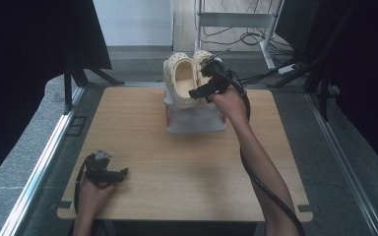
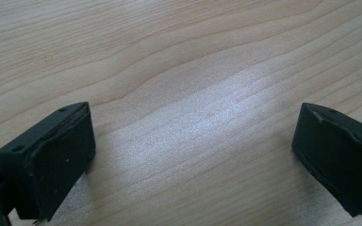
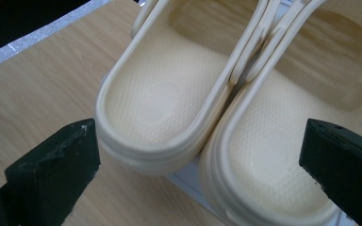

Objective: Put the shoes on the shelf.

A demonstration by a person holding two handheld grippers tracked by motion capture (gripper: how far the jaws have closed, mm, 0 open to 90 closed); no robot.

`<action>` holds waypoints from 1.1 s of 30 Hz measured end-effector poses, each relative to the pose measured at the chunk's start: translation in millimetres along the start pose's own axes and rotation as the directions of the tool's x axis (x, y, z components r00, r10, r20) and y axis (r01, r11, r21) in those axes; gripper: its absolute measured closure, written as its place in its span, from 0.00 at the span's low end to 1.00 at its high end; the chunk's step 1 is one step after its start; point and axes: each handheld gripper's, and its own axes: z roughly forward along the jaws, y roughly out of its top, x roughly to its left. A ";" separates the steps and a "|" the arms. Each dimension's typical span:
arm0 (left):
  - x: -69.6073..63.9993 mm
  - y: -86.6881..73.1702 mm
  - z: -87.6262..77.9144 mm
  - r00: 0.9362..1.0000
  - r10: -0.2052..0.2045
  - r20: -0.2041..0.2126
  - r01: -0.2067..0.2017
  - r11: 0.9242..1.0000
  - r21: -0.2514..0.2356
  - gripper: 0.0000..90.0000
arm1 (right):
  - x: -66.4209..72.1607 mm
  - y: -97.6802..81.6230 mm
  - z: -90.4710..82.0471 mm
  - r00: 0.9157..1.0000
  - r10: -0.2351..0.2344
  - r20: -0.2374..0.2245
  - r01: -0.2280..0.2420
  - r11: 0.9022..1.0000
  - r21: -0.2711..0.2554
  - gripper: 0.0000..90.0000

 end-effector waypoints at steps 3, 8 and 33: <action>0.0 0.0 0.0 1.000 0.001 0.000 -0.001 1.000 0.000 0.00 | 2.1 -7.6 -6.8 1.000 -0.027 -0.015 0.027 1.000 -0.003 0.00; 0.2 0.1 0.1 1.000 0.003 -0.001 -0.003 1.000 -0.001 0.00 | 7.7 -23.1 -17.4 0.998 -0.060 -0.032 0.060 0.998 -0.010 0.00; 0.2 0.1 0.0 1.000 0.005 -0.002 -0.005 1.000 0.000 0.00 | 24.8 -107.9 -46.9 0.990 -0.124 -0.064 0.124 0.992 -0.002 0.00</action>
